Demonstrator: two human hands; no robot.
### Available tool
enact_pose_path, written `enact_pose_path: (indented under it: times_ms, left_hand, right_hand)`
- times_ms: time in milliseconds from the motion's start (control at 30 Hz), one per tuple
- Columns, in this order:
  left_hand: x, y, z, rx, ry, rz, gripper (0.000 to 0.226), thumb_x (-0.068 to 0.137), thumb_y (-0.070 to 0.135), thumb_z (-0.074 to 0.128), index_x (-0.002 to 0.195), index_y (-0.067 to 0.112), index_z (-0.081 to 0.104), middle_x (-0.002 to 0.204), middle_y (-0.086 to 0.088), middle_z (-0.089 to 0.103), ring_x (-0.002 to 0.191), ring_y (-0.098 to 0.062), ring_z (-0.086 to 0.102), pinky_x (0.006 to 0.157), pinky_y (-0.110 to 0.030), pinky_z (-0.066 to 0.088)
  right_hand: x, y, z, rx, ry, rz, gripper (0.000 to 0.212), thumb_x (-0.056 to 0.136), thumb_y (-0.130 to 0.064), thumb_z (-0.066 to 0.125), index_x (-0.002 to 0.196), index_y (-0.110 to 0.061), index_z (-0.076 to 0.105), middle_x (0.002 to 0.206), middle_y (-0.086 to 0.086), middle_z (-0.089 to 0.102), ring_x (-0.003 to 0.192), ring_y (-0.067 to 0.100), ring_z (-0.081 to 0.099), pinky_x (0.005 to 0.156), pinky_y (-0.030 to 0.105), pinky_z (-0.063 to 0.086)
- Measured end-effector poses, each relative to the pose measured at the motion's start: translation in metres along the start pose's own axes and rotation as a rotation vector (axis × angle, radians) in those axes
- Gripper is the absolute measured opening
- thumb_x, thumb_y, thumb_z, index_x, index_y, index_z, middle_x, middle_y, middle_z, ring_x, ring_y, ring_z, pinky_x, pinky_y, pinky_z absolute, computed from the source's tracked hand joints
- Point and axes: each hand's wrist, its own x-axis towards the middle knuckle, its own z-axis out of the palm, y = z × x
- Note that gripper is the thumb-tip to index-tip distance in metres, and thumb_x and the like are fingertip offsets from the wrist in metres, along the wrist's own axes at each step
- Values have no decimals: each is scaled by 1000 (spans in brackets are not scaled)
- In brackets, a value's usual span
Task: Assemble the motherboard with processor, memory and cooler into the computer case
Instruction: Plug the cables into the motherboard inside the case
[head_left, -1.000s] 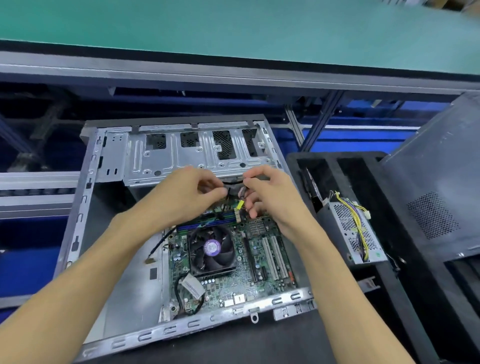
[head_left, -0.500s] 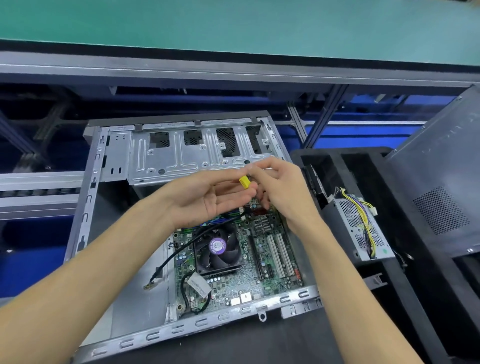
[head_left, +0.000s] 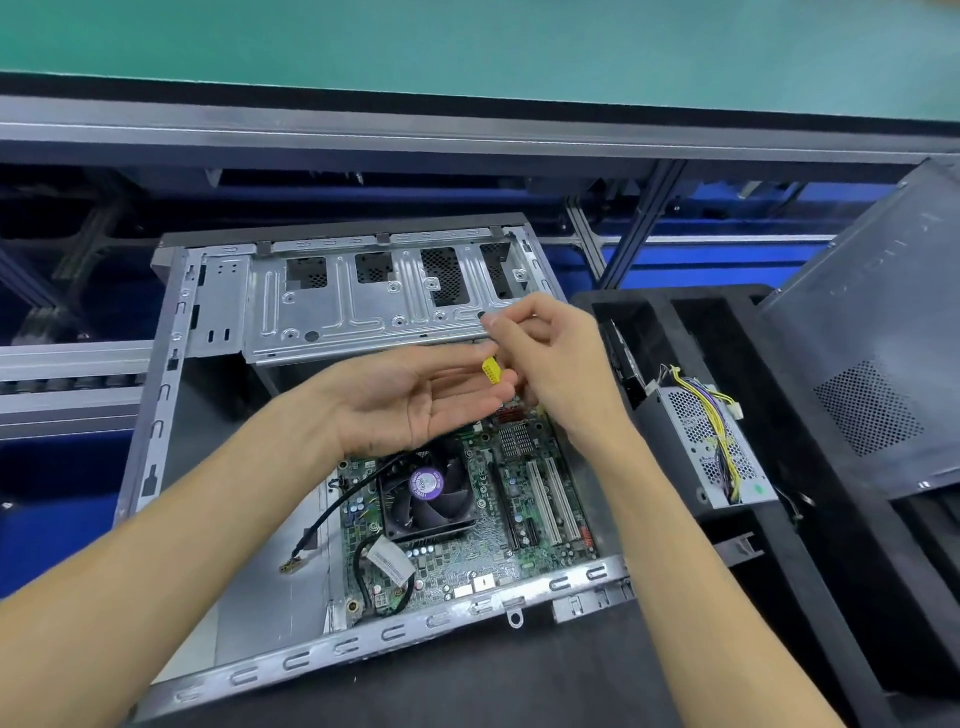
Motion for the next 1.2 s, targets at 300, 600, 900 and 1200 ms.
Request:
enact_pose_path:
  times_ms: [300, 600, 900, 1200]
  left_hand:
    - [25, -29, 4, 804, 223, 137, 10, 75, 15, 84, 76, 8, 77, 71, -6, 69, 63, -13, 63, 64, -21, 55]
    - [91, -26, 8, 1559, 566, 439, 13, 78, 16, 81, 71, 8, 74, 65, -3, 71, 64, -15, 67, 70, -31, 57]
    - [130, -11, -5, 1715, 563, 339, 21, 79, 34, 79, 78, 21, 63, 74, 5, 64, 75, -18, 59, 62, -28, 39]
    - [116, 0, -20, 1688, 526, 291, 17, 74, 41, 80, 75, 28, 70, 80, 16, 68, 72, 0, 57, 59, -20, 38]
  right_hand:
    - [8, 8, -54, -291, 362, -56, 12, 93, -32, 64, 84, -25, 65, 72, -5, 71, 68, 7, 64, 69, 38, 57]
    - [2, 41, -53, -412, 277, -37, 7, 97, -29, 59, 91, -28, 62, 82, -12, 62, 74, -8, 55, 64, 5, 41]
    - [4, 44, -51, -401, 275, -46, 9, 98, -29, 55, 90, -28, 58, 82, -8, 60, 70, 0, 53, 64, 17, 45]
    - [1, 37, -49, -403, 264, -36, 10, 99, -30, 53, 94, -23, 58, 86, -3, 61, 74, 10, 56, 70, 34, 52]
